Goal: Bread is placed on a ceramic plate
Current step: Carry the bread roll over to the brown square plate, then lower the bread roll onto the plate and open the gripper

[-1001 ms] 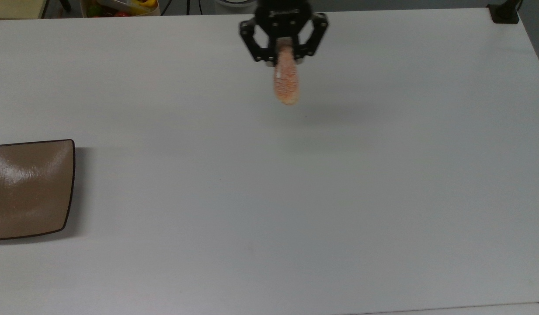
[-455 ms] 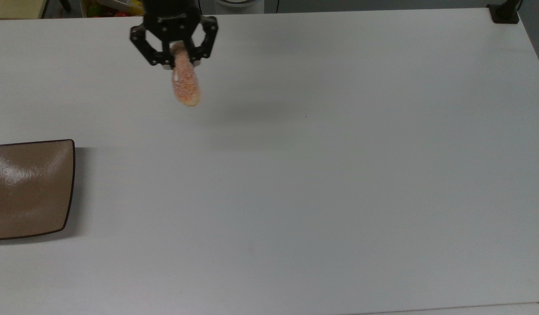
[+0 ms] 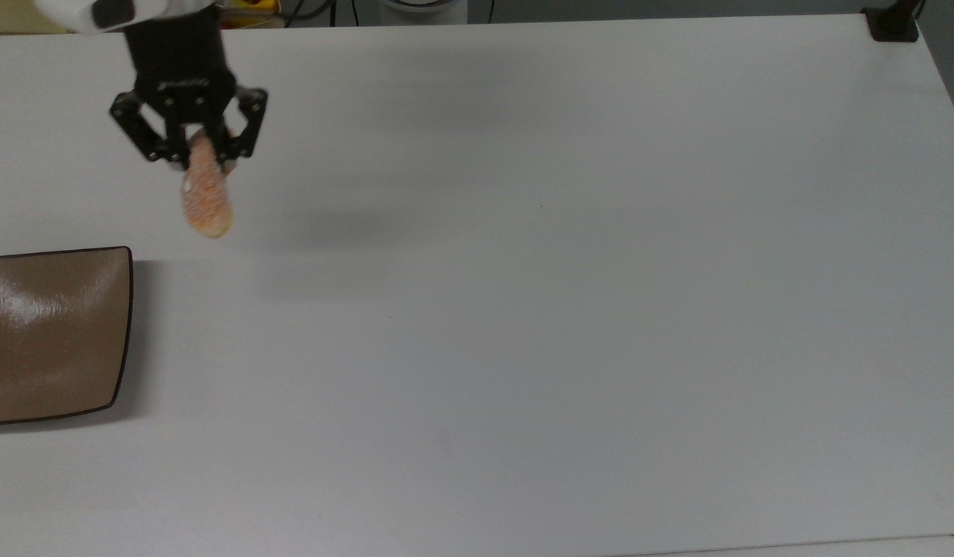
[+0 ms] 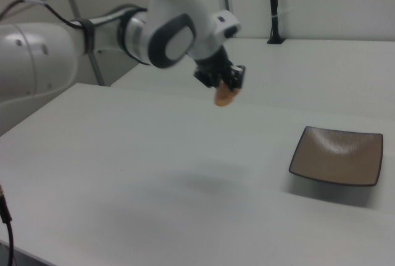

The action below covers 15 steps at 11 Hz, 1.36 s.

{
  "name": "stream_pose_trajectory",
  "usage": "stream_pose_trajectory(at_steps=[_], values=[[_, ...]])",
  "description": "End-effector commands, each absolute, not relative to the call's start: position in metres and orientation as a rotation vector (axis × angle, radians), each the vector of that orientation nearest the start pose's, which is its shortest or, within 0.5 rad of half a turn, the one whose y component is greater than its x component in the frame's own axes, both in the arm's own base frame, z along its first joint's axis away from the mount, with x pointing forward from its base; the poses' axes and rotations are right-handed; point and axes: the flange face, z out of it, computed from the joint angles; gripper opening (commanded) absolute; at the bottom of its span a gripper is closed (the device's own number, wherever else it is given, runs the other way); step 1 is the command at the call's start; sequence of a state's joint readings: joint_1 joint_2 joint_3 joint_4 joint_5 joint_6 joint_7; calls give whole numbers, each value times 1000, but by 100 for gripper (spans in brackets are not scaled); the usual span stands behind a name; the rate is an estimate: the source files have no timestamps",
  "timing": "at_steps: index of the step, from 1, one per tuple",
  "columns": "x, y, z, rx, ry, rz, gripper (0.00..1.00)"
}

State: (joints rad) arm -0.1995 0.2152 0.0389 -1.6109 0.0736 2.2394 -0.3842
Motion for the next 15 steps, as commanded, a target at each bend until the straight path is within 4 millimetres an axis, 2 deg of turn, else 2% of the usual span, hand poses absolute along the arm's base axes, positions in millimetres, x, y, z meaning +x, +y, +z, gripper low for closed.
stream_pose_trajectory(at_steps=[1, 3, 4, 5, 7, 8, 10, 13, 15], values=[[676, -152, 506, -3112, -275, -779, 0], [686, -188, 490, -3138, -206, -862, 0], [691, -201, 478, -3151, -218, -905, 0], [695, -218, 457, -3166, -217, -941, 0], [702, -236, 426, -3190, -285, -1035, 0], [704, -252, 421, -3201, -284, -1062, 0], [709, -273, 404, -3218, -264, -1051, 0], [714, -303, 380, -3250, -330, -1031, 0], [720, -312, 356, -3260, -352, -1017, 0]])
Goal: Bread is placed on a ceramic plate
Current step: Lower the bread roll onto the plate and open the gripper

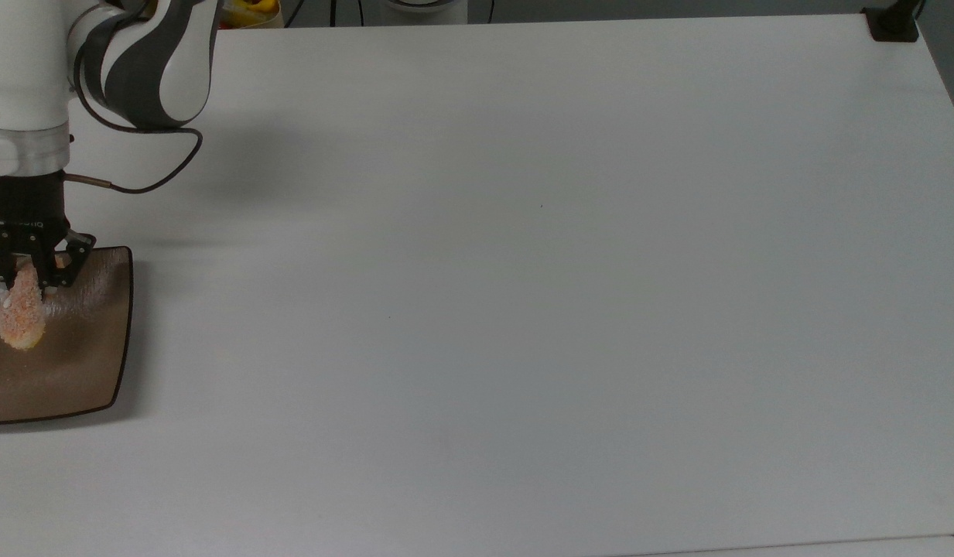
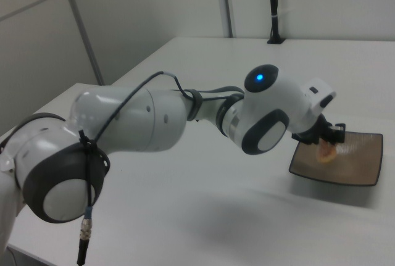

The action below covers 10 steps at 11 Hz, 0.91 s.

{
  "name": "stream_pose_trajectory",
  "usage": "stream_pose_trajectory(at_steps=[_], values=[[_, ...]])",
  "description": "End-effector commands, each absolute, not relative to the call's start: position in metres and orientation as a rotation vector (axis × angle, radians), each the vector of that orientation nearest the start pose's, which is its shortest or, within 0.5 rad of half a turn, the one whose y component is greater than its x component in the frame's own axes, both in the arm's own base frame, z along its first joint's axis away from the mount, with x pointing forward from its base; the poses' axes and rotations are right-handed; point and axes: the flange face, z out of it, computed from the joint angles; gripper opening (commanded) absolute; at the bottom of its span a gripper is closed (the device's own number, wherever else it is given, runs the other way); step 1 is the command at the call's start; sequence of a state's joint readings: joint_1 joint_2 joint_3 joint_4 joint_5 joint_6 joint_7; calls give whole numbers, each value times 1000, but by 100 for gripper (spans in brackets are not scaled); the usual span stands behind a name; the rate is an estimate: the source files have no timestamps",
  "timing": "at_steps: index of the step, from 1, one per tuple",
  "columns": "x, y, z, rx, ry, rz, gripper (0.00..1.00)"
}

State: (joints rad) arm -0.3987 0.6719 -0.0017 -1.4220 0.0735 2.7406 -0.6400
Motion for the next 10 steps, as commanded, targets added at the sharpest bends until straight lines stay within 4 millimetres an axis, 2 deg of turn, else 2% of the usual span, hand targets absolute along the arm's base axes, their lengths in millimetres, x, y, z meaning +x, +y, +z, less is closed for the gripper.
stream_pose_trajectory(at_steps=[1, 3, 6, 7, 8, 9, 10], values=[[721, -314, 348, -3263, -350, -1030, 0], [722, -314, 332, -3266, -354, -1048, 4], [723, -312, 325, -3265, -358, -1048, 16], [723, -312, 324, -3265, -356, -1043, 31], [722, -312, 324, -3264, -353, -1044, 38], [723, -310, 324, -3264, -356, -1044, 39], [722, -310, 323, -3264, -356, -1039, 50]])
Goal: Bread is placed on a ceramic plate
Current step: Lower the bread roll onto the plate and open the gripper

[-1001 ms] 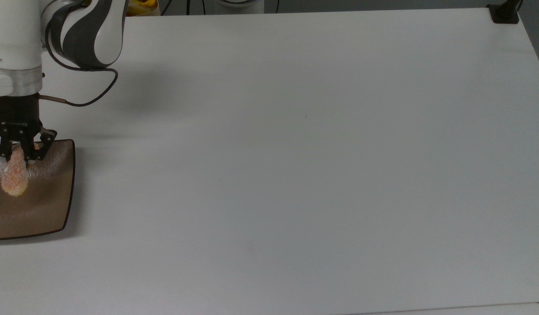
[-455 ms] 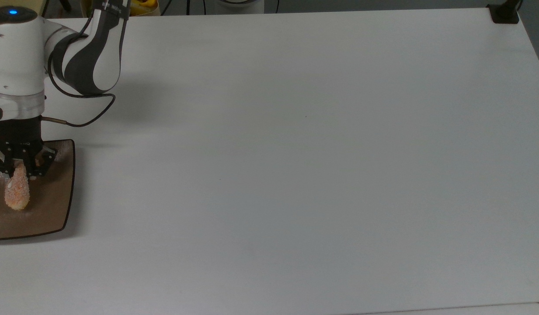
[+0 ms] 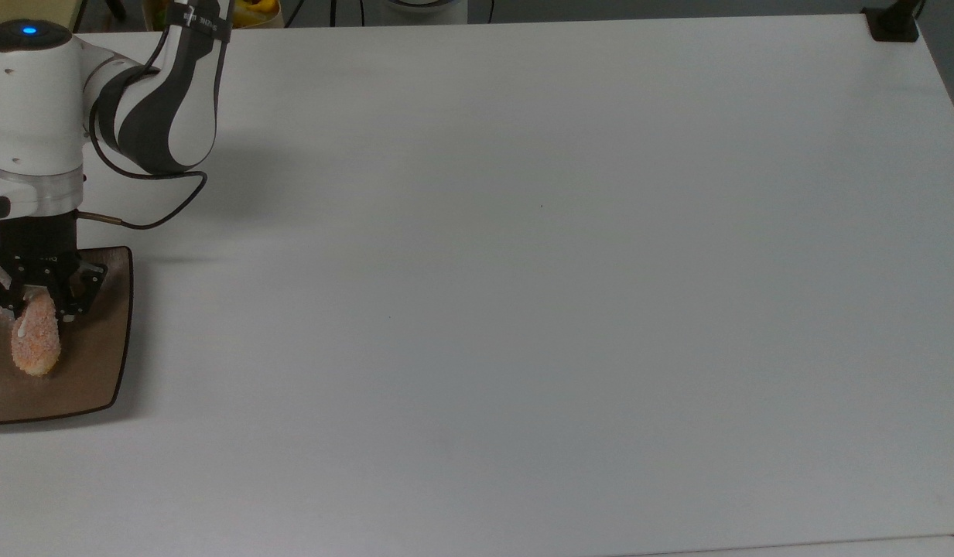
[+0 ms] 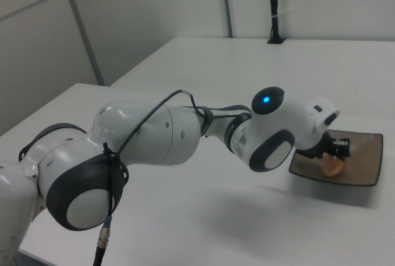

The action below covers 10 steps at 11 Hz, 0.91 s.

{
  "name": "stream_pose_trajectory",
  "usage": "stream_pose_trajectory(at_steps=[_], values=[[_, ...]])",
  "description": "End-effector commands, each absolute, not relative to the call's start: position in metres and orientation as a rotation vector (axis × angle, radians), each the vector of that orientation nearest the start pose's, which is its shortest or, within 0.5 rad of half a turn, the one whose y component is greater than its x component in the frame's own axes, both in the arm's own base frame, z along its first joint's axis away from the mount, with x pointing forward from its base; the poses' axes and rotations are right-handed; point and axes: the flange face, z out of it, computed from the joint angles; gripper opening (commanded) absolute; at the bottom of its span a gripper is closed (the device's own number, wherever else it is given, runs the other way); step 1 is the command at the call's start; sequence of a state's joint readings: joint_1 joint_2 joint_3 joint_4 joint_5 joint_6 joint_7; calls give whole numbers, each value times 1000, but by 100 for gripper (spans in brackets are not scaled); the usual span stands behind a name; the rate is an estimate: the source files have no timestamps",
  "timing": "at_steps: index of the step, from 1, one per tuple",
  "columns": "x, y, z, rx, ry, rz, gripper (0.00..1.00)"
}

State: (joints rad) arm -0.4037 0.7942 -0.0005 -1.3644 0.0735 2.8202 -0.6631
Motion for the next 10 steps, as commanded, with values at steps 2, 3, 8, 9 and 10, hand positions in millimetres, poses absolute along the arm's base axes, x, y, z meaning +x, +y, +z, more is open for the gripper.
stream_pose_trajectory(at_steps=[2, 3, 8, 9, 10], values=[[722, -310, 323, -3263, -353, -1039, 66], [722, -310, 323, -3263, -351, -1039, 77], [720, -307, 338, -3258, -341, -1064, 100], [721, -304, 354, -3250, -330, -1099, 100], [720, -303, 379, -3241, -308, -1149, 100]])
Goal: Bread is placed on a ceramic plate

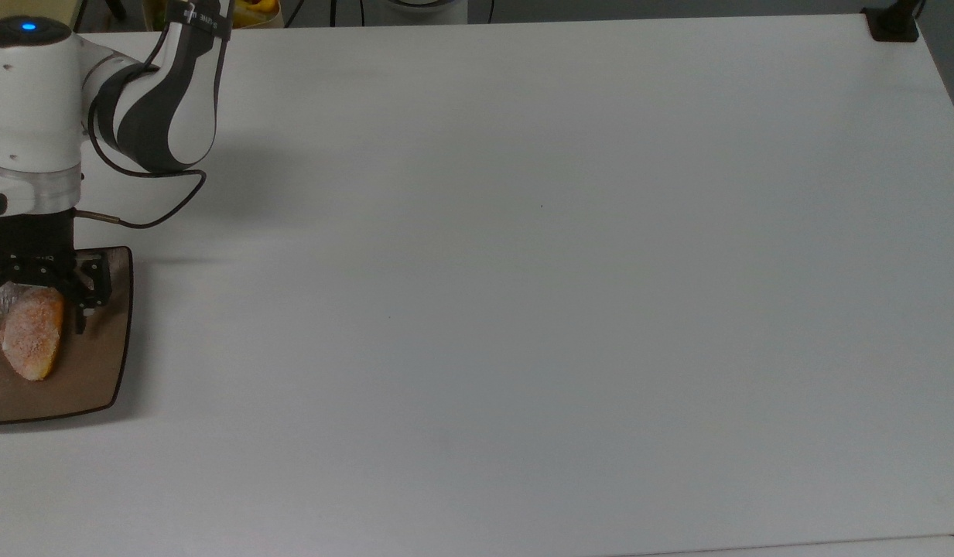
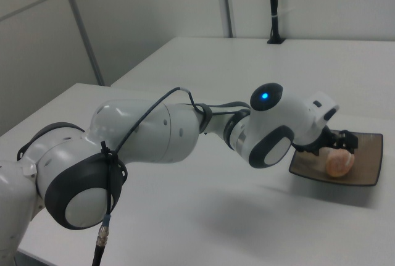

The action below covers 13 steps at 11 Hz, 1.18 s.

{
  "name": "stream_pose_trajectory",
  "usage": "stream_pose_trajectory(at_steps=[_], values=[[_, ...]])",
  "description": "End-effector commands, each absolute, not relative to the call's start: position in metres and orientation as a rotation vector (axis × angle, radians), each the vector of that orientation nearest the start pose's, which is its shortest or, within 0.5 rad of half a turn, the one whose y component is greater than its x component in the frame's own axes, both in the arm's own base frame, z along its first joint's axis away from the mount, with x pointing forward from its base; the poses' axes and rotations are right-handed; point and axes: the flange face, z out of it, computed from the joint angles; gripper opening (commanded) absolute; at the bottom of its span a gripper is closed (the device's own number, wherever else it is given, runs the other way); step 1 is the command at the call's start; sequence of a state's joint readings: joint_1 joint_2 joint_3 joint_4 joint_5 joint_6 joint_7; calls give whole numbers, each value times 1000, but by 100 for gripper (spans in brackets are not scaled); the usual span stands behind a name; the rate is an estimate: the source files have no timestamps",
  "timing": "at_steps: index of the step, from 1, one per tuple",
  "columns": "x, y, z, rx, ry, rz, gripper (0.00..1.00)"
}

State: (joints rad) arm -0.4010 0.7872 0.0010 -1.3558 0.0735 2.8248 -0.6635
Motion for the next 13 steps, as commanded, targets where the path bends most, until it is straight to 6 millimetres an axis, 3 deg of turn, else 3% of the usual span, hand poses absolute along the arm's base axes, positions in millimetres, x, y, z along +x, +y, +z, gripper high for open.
stream_pose_trajectory(at_steps=[1, 4, 6, 8, 10, 12, 13], values=[[719, -300, 403, -3228, -258, -1189, 100], [702, -284, 485, -3192, -181, -1175, 100], [678, -266, 547, -3172, -130, -1013, 100], [645, -232, 600, -3147, -125, -775, 100], [609, -200, 635, -3110, -117, -563, 100], [570, -162, 671, -3021, 14, -408, 100], [557, -133, 679, -3003, 102, -318, 100]])
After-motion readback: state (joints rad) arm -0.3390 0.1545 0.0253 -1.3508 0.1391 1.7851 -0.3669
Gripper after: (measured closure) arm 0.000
